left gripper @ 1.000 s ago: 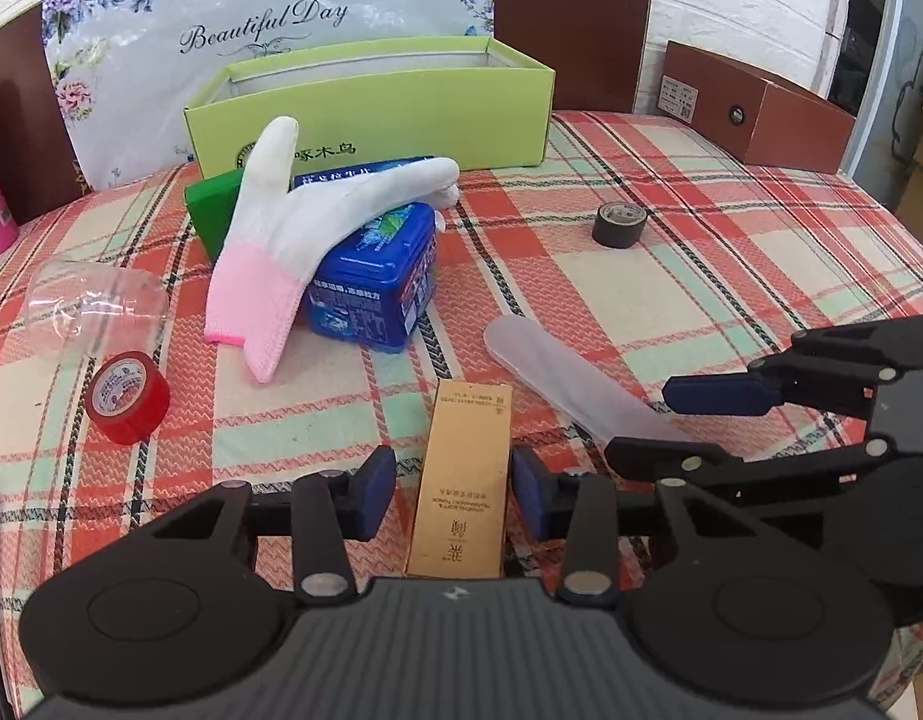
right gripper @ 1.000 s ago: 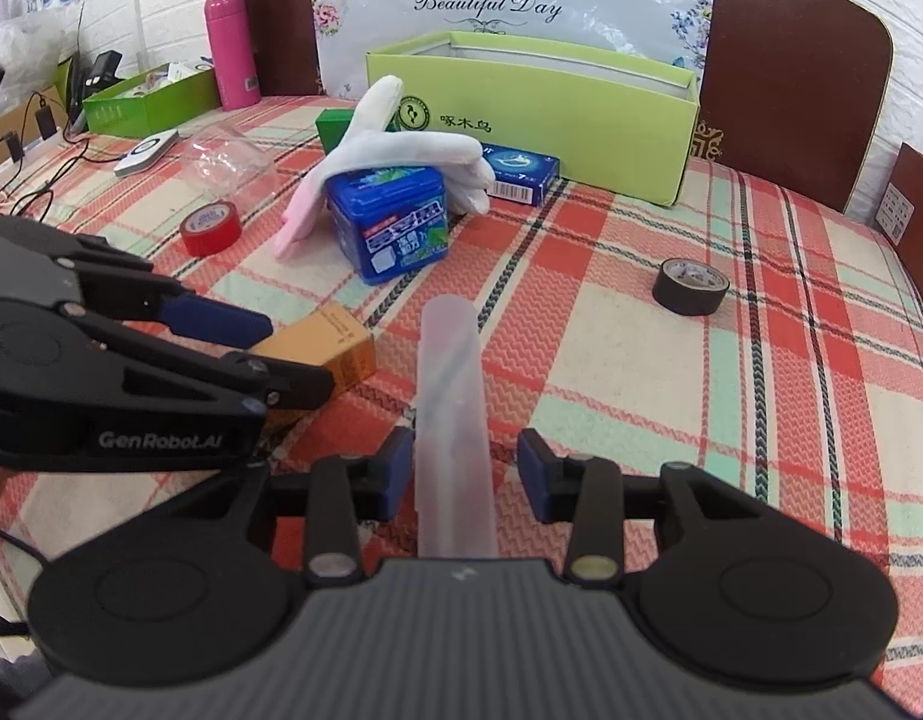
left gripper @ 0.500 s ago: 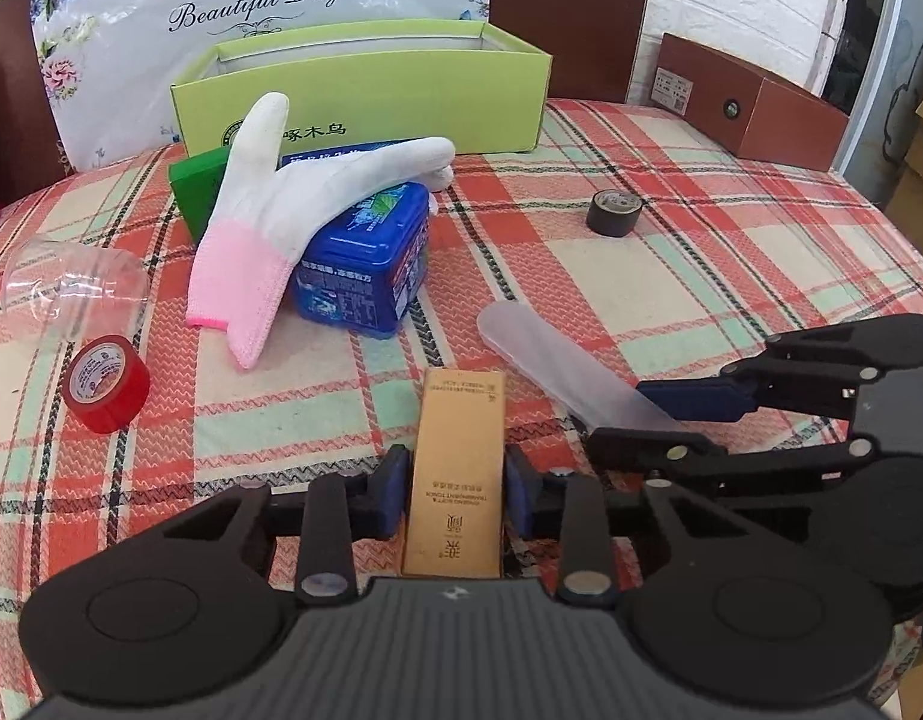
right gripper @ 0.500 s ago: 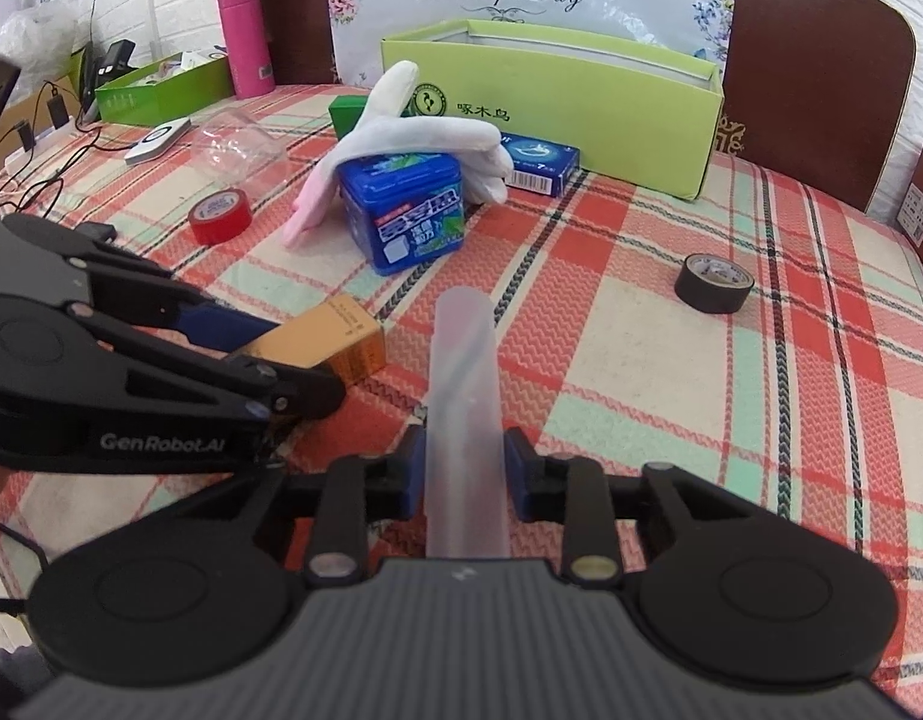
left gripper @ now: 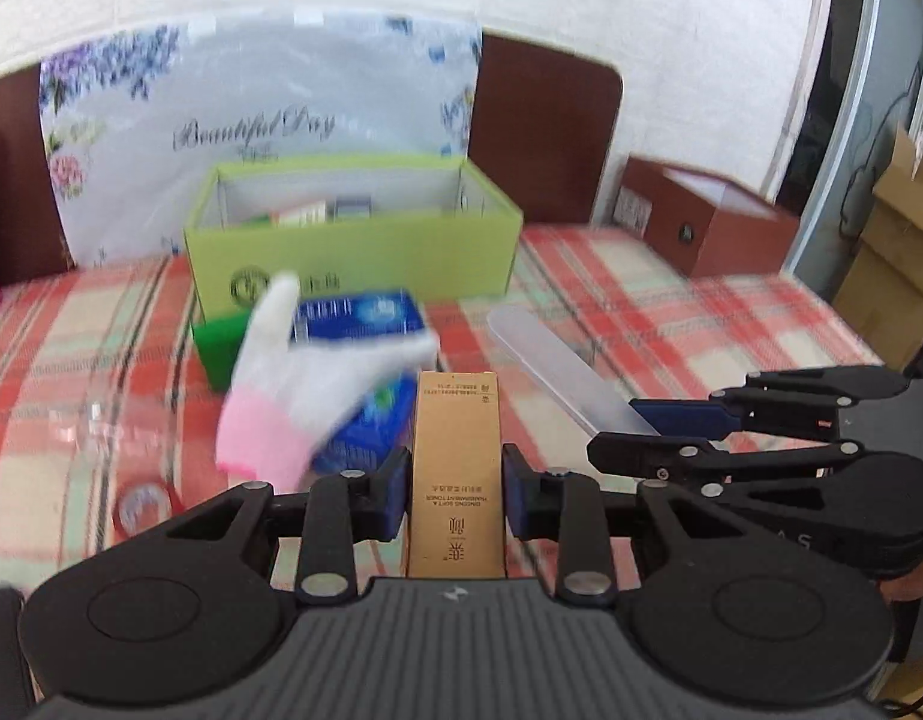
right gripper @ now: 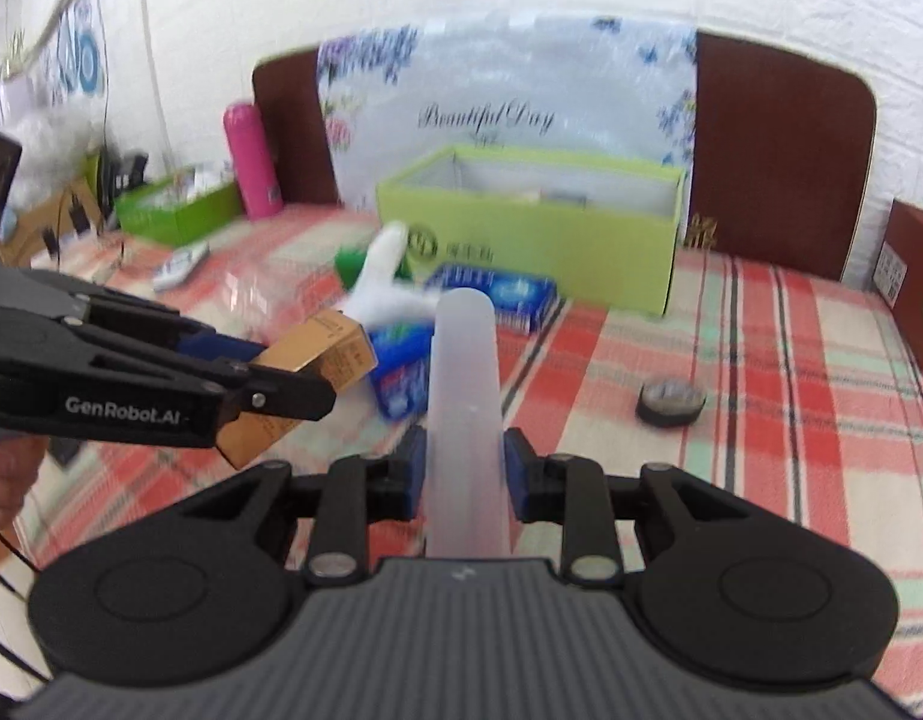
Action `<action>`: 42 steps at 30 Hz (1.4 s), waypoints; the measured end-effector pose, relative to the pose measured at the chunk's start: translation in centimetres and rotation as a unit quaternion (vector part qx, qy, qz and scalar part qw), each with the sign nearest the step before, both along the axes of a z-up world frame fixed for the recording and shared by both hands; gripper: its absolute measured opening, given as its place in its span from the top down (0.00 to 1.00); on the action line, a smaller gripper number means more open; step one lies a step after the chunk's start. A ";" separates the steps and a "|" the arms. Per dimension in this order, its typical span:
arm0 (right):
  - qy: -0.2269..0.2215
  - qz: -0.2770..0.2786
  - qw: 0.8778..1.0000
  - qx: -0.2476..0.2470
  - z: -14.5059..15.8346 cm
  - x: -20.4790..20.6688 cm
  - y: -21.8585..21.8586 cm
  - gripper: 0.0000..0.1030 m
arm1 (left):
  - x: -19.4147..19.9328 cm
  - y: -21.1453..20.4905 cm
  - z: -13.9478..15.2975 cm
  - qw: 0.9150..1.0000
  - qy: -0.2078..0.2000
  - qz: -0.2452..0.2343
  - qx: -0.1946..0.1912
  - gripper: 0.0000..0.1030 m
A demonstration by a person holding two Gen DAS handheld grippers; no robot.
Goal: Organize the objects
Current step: 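Carry the tan box with the left tool while the right tool carries the frosted case into the lime-green box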
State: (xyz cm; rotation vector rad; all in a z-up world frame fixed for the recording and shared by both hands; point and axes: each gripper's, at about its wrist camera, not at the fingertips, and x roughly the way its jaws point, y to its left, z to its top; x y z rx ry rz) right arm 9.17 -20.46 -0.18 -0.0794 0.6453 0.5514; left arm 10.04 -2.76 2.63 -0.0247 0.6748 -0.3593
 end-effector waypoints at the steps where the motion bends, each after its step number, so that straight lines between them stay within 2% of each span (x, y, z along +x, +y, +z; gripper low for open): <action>1: -0.006 -0.003 1.000 0.010 0.9 0.8 -0.1 0.74 | 0.8 0.1 1.0 1.000 -0.008 0.002 -0.002 0.68; 7: -0.035 -0.021 0.999 0.029 5.4 7.5 0.4 0.74 | 6.6 -0.2 5.9 0.998 -0.064 0.018 0.004 0.68; 11: -0.037 -0.048 0.998 0.033 6.6 12.7 1.0 0.74 | 11.8 -0.5 7.0 0.997 -0.061 0.050 0.015 0.68; 14: -0.031 -0.058 0.997 0.030 6.5 16.4 1.7 0.74 | 16.1 -0.9 6.6 0.996 -0.045 0.075 0.031 0.68; 18: -0.026 -0.070 0.997 0.014 5.0 20.7 2.9 0.74 | 20.9 -1.1 5.5 0.996 -0.029 0.085 0.025 0.68; 23: -0.017 -0.077 0.997 0.014 2.6 24.7 3.5 0.74 | 24.4 -1.2 3.3 0.995 -0.014 0.090 0.042 0.68; 29: -0.006 -0.074 0.997 -0.004 -0.4 27.7 4.3 0.74 | 27.1 -0.2 0.5 0.995 -0.004 0.097 0.039 0.67; 30: -0.008 -0.071 0.997 -0.011 -0.9 28.0 4.6 0.74 | 27.3 -0.1 0.0 0.994 -0.012 0.102 0.043 0.57; 31: -0.008 -0.070 0.997 -0.018 -1.4 28.2 4.7 0.68 | 27.3 -0.1 -0.2 0.993 -0.020 0.107 0.053 0.44; 32: -0.009 -0.069 0.997 -0.022 -1.8 28.3 4.7 0.47 | 27.3 0.0 -0.4 0.991 -0.024 0.118 0.063 0.19; 33: -0.012 -0.073 0.997 -0.023 -2.0 28.2 4.6 0.37 | 27.2 0.1 -0.5 0.988 -0.032 0.133 0.074 0.13; 34: -0.019 -0.077 0.997 -0.021 -2.1 28.0 4.4 0.25 | 26.9 0.2 -0.4 0.985 -0.045 0.144 0.080 0.13; 35: -0.027 -0.075 0.997 -0.015 -2.1 27.6 4.3 0.18 | 26.8 0.4 -0.3 0.984 -0.052 0.146 0.083 0.13; 36: -0.032 -0.072 0.997 -0.007 -2.0 27.3 4.0 0.14 | 26.8 0.6 -0.2 0.984 -0.052 0.147 0.081 0.13; 38: -0.033 -0.070 0.997 0.011 -1.6 26.6 3.6 0.01 | 26.6 1.1 0.3 0.985 -0.046 0.150 0.073 0.13; 42: -0.047 -0.072 0.996 0.029 0.0 24.7 2.9 0.00 | 24.6 1.6 1.8 0.985 -0.051 0.153 0.060 0.13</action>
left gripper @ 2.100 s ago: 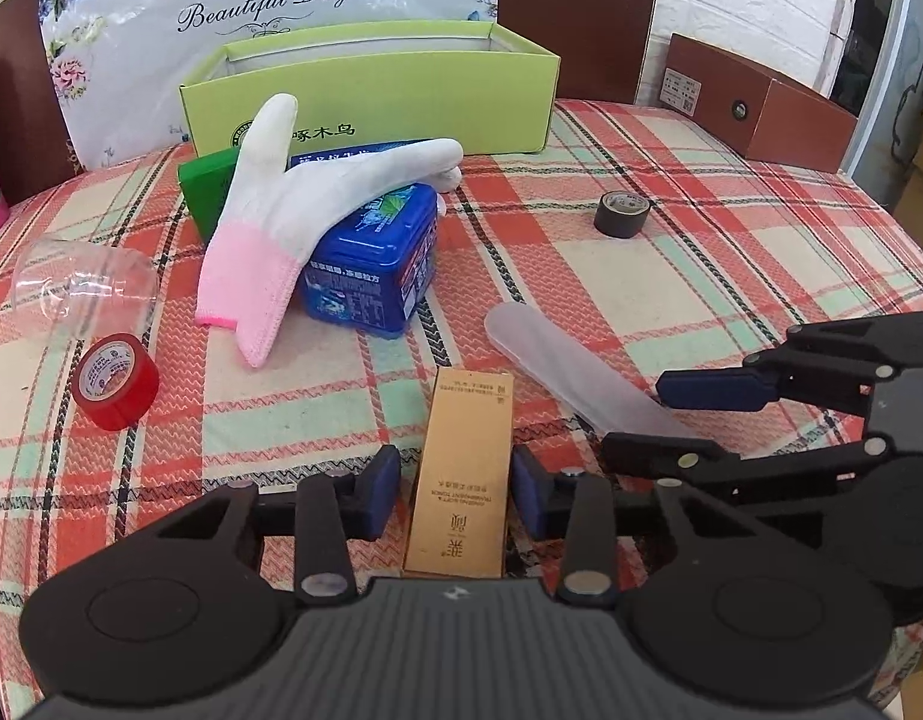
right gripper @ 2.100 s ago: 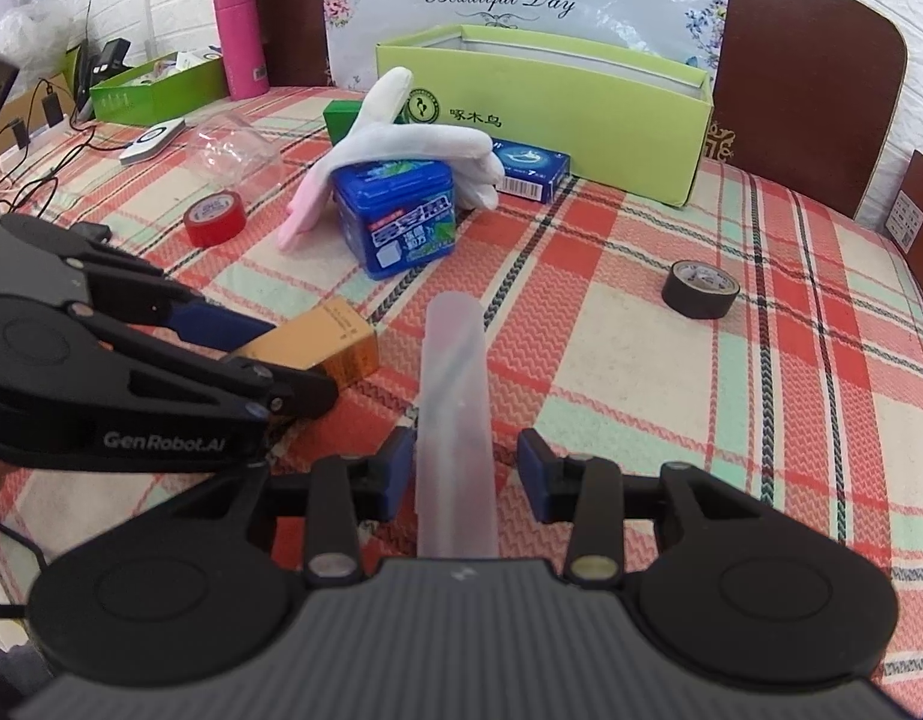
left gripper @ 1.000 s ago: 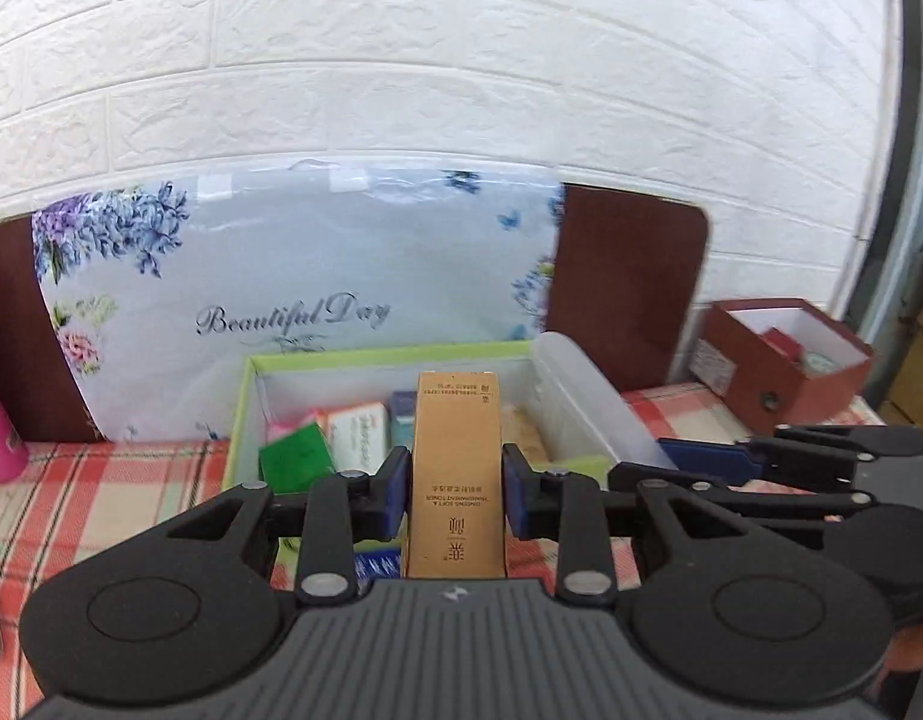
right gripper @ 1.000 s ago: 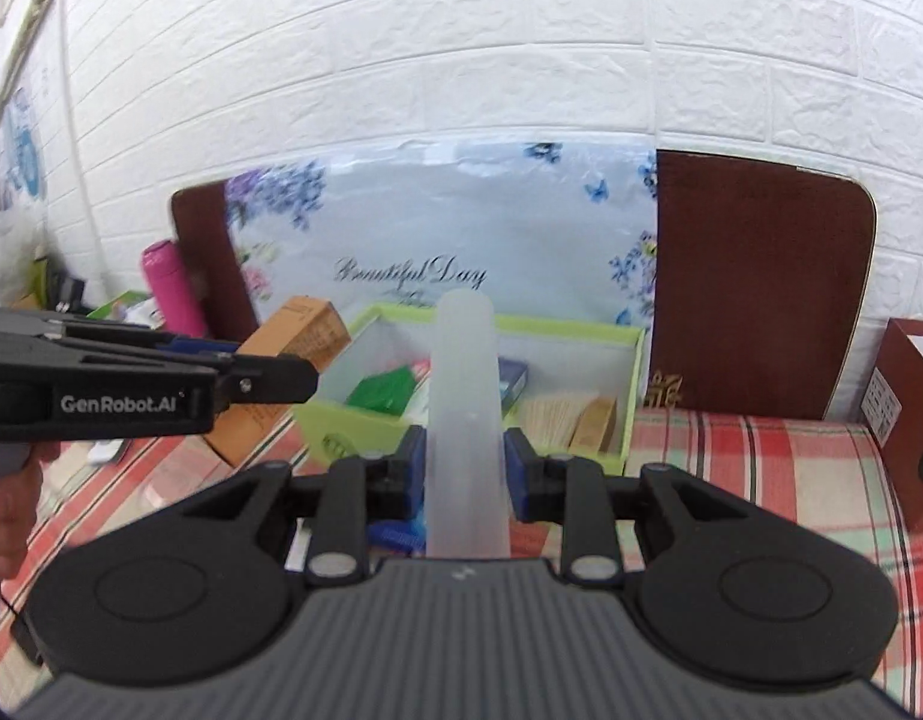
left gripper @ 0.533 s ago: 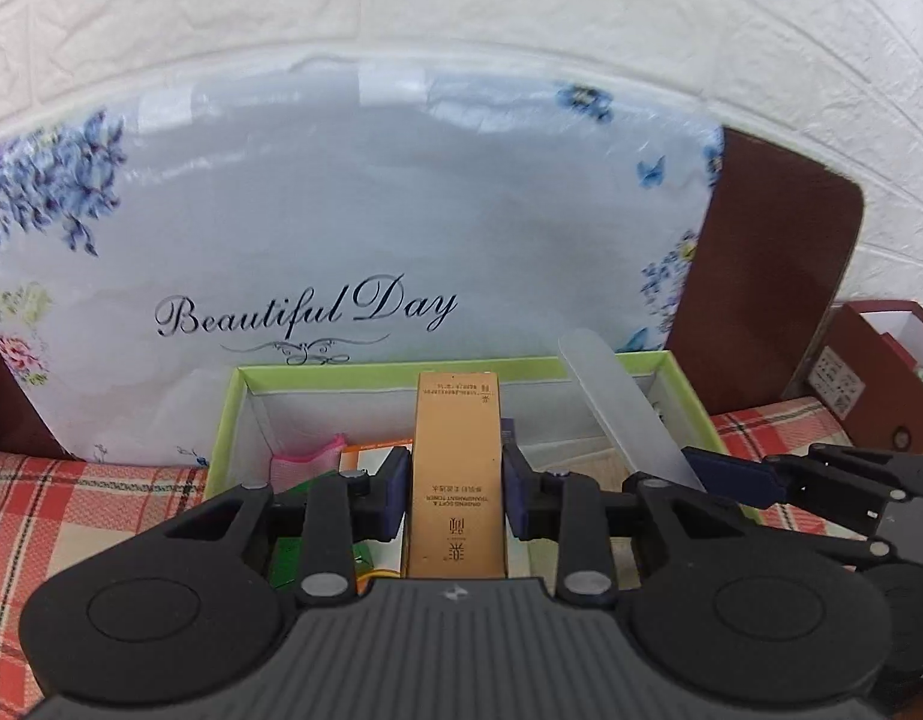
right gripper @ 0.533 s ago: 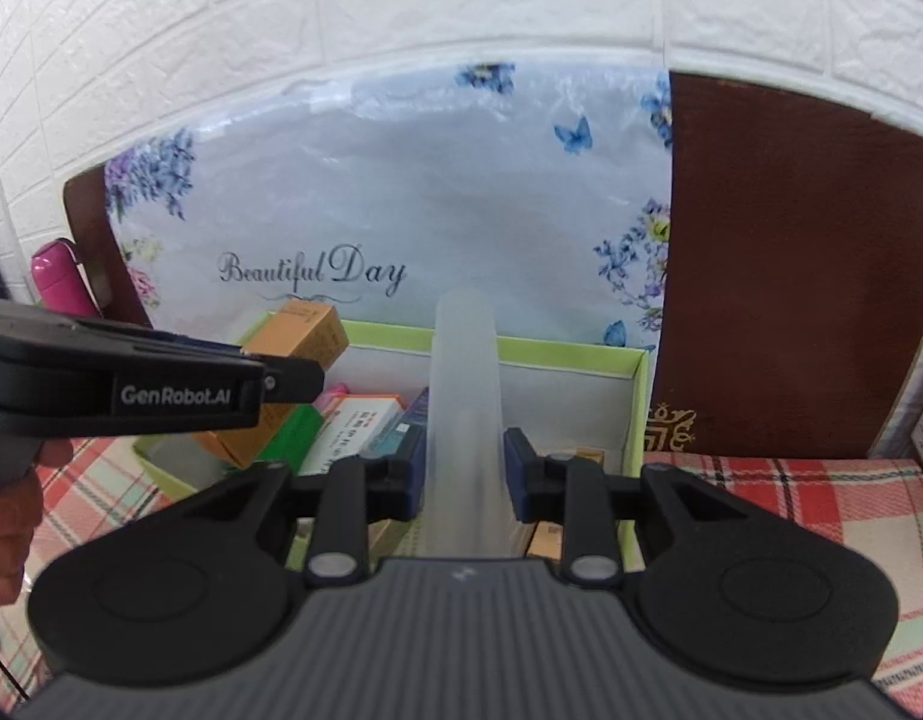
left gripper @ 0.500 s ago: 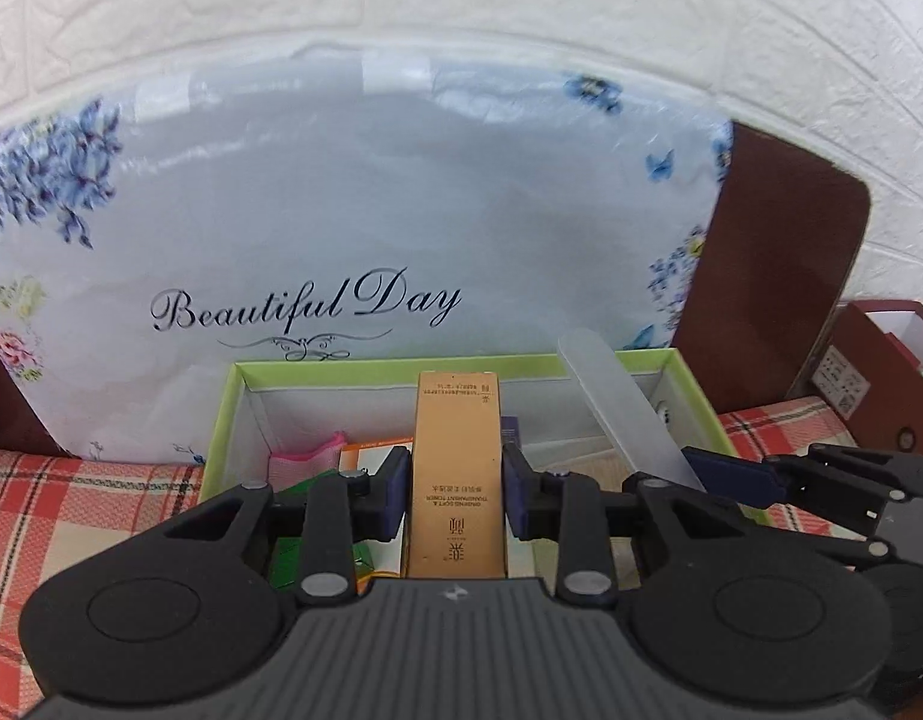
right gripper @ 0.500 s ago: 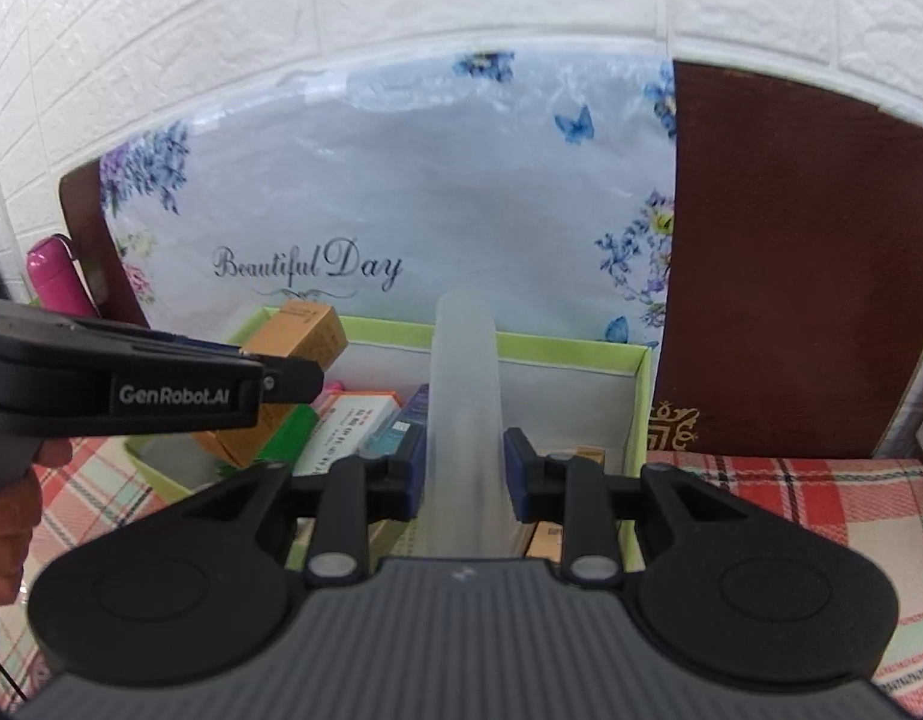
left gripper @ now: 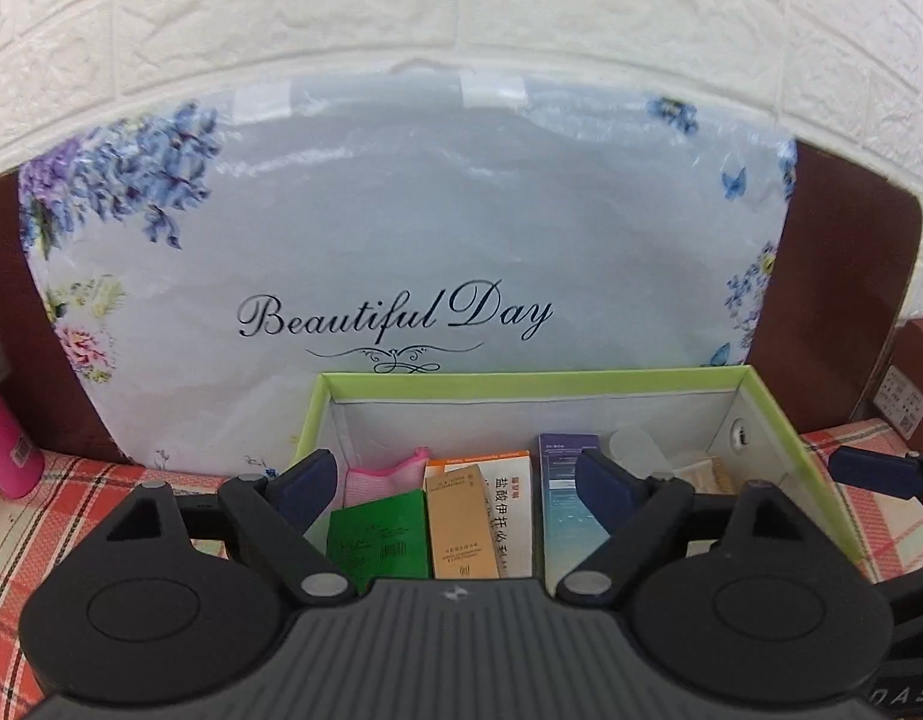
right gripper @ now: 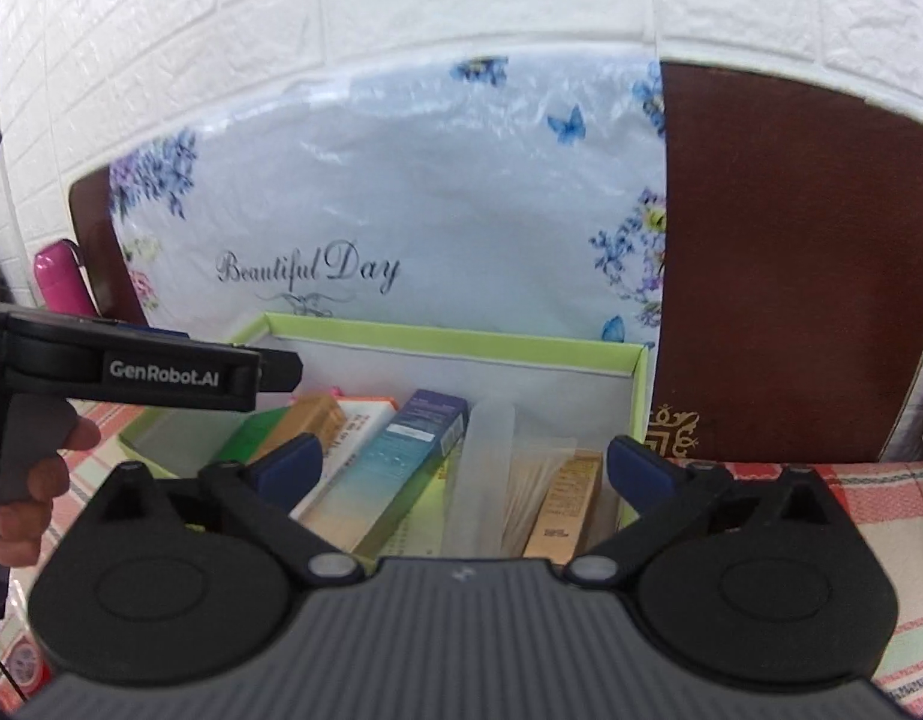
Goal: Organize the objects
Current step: 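Withdraw both open tools from the lime-green box back over the table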
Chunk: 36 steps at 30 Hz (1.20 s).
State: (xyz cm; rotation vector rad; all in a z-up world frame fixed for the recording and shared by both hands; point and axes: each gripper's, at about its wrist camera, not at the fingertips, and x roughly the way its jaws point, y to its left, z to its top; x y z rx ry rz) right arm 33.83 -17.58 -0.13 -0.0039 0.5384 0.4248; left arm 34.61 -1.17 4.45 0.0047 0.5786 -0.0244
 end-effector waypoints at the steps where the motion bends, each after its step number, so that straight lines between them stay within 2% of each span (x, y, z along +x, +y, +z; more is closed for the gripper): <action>1: -0.003 -0.003 1.000 0.001 0.5 -0.6 -0.2 0.00 | -0.8 0.1 0.4 1.000 -0.005 0.000 -0.003 0.13; 8: -0.010 -0.013 1.000 0.026 3.0 -5.7 -1.7 0.00 | -6.4 -0.2 2.5 1.000 0.006 0.004 -0.005 0.13; 15: -0.018 -0.017 0.999 0.038 4.5 -10.9 -3.1 0.00 | -12.1 -0.5 3.5 1.000 -0.003 -0.007 -0.014 0.13; 19: -0.023 -0.020 0.999 0.041 4.9 -13.7 -3.4 0.00 | -15.0 -0.8 3.6 1.000 -0.011 -0.012 -0.006 0.13; 28: -0.027 -0.031 0.999 0.024 3.6 -19.0 -3.5 0.00 | -19.6 -0.5 2.4 1.000 -0.007 -0.012 -0.006 0.13; 36: -0.003 -0.035 0.999 0.020 0.9 -21.9 -3.6 0.00 | -21.9 0.4 0.0 0.999 0.028 -0.013 -0.018 0.13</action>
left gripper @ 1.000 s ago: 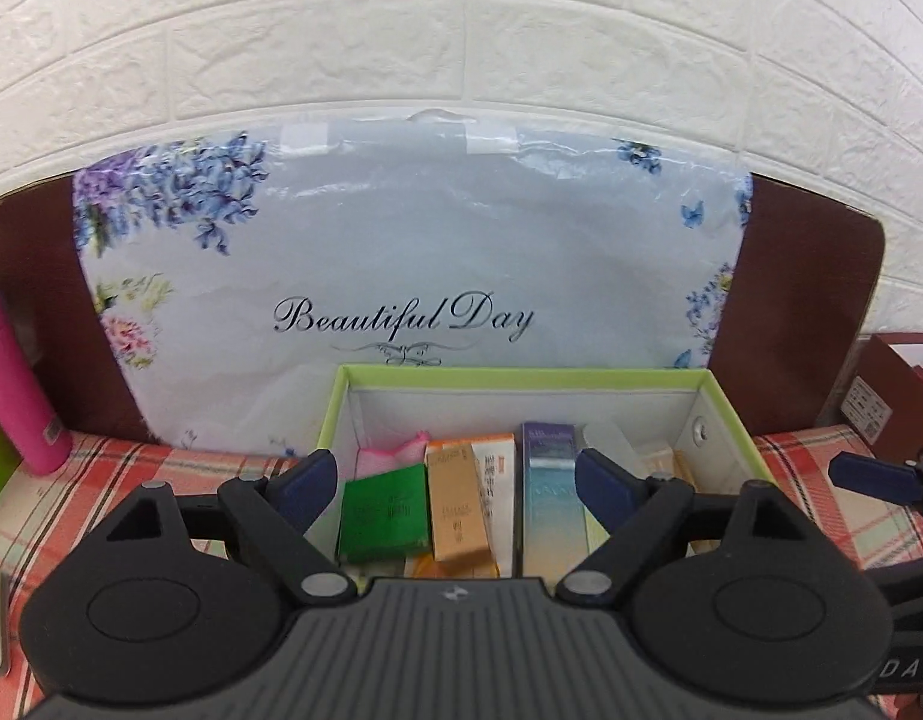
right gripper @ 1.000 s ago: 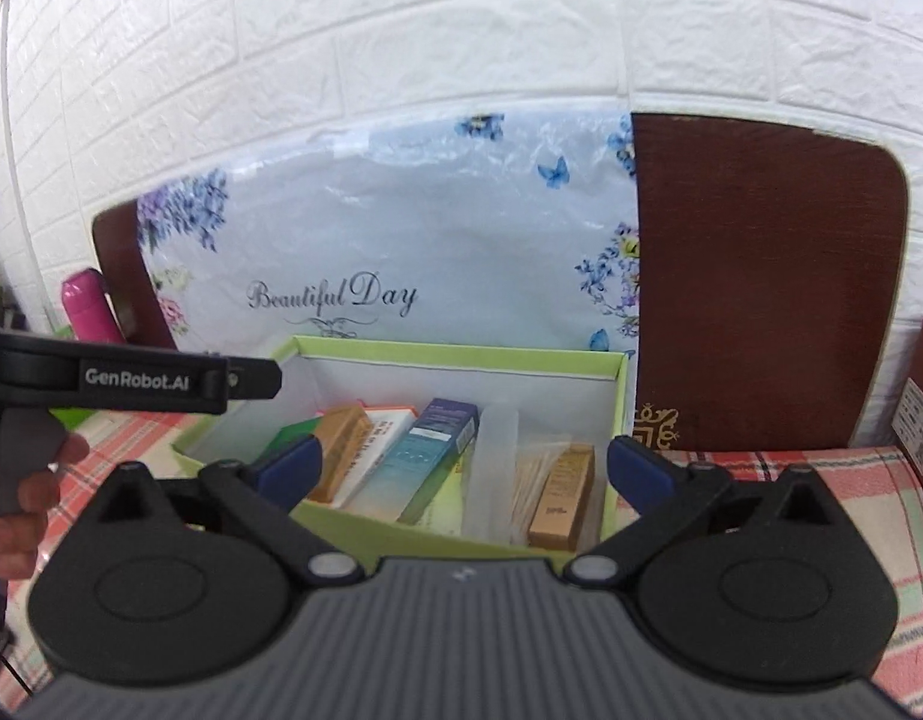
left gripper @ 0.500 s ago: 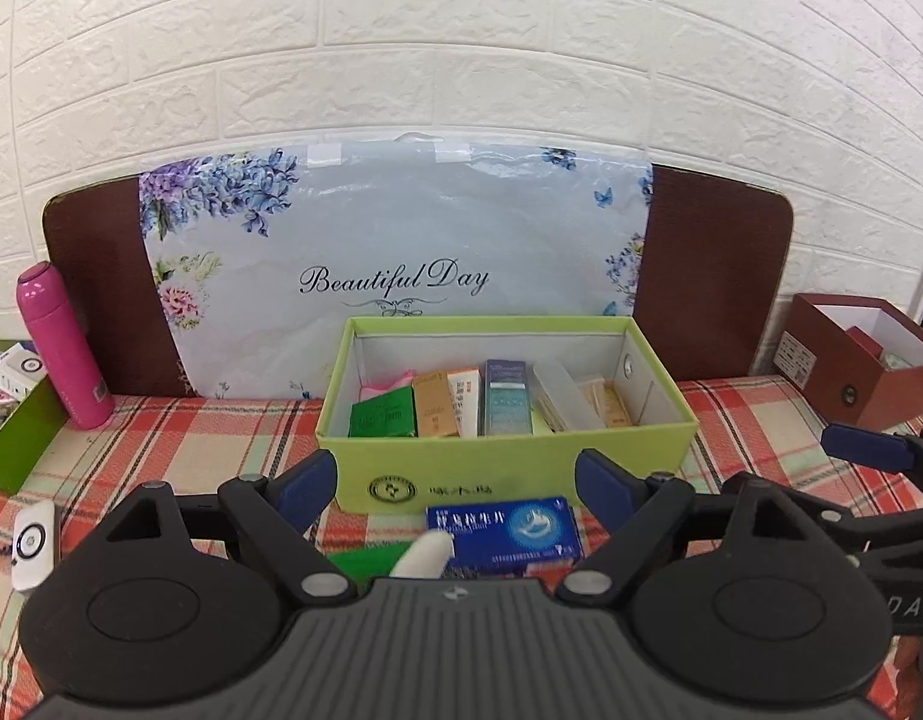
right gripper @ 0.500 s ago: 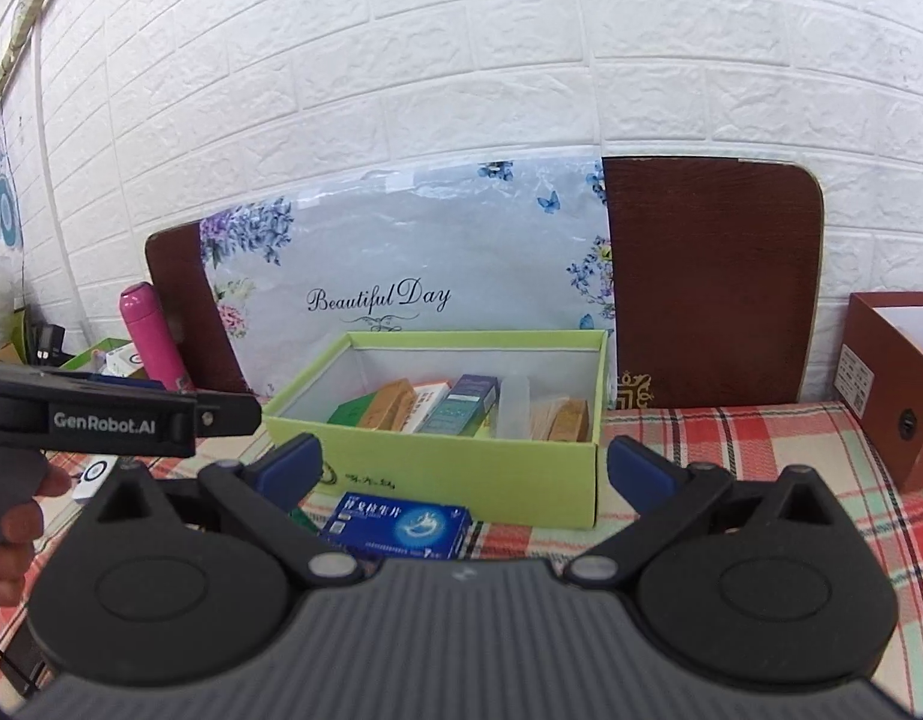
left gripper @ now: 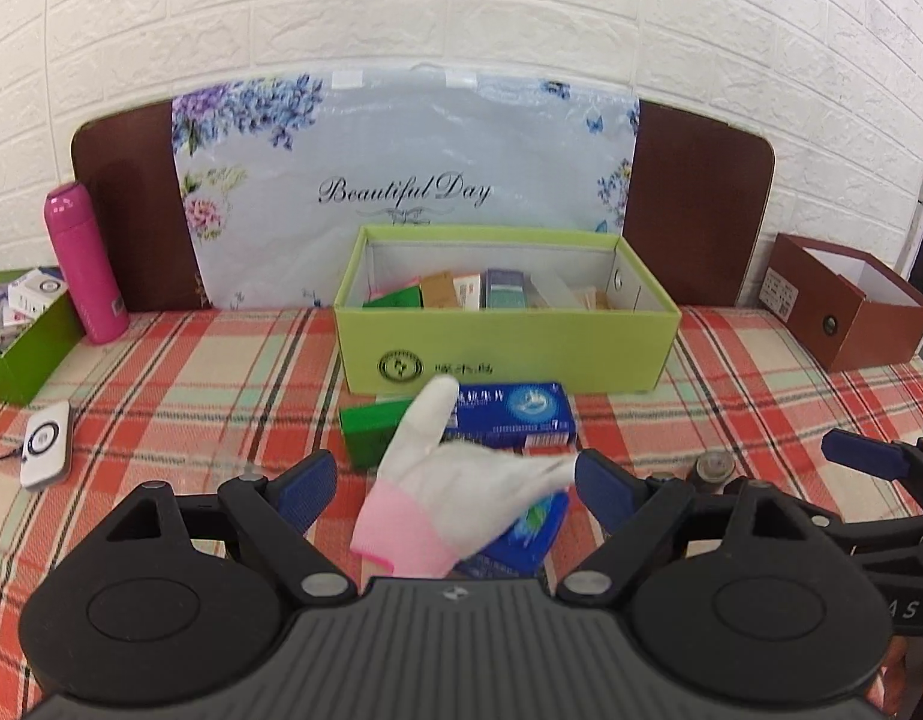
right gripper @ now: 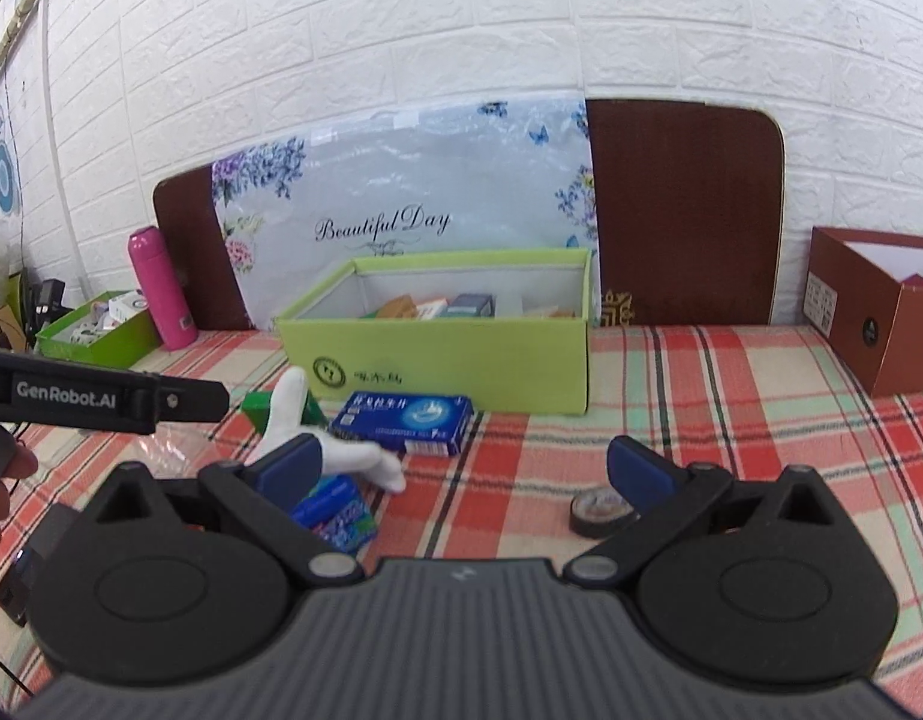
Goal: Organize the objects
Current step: 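Withdraw both open tools from the lime-green box back over the table, then grasp the white pink-cuffed glove with the left tool while the right tool grasps the blue mentos tin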
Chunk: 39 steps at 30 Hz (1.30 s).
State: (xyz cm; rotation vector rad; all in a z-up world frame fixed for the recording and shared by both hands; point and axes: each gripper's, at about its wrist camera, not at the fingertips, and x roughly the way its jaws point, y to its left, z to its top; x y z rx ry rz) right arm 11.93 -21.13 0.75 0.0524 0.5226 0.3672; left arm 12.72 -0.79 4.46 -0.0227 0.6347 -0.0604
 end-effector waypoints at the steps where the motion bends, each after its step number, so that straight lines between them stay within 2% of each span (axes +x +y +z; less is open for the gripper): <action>1: 0.005 0.000 1.000 0.001 -0.3 -0.2 0.0 0.00 | -0.2 0.1 -0.2 1.000 0.004 0.001 -0.001 0.13; 12: 0.027 0.021 0.999 -0.018 -3.6 -2.5 2.1 0.00 | -3.1 2.4 -4.1 0.999 0.034 0.022 -0.021 0.13; 21: 0.038 0.084 0.995 -0.035 -5.4 -2.5 5.4 0.00 | -4.7 5.5 -6.6 0.998 0.043 0.037 -0.036 0.13; 28: 0.015 0.130 0.990 -0.052 -5.2 -0.3 8.8 0.00 | -4.7 7.5 -6.5 0.997 0.040 0.048 -0.052 0.13; 36: 0.024 0.144 0.986 -0.082 -7.4 4.4 12.0 0.00 | -5.1 7.6 -5.8 0.998 0.019 0.013 -0.059 0.13; 37: 0.026 0.144 0.986 -0.078 -7.5 4.6 12.1 0.11 | -5.0 7.4 -5.7 0.998 0.016 0.006 -0.059 0.13; 38: 0.029 0.147 0.986 -0.073 -7.5 4.6 12.0 0.34 | -4.9 7.2 -5.7 0.998 0.014 -0.002 -0.057 0.13; 39: 0.034 0.146 0.986 -0.071 -7.4 4.5 11.9 0.38 | -4.8 7.0 -5.6 0.998 0.009 -0.009 -0.054 0.13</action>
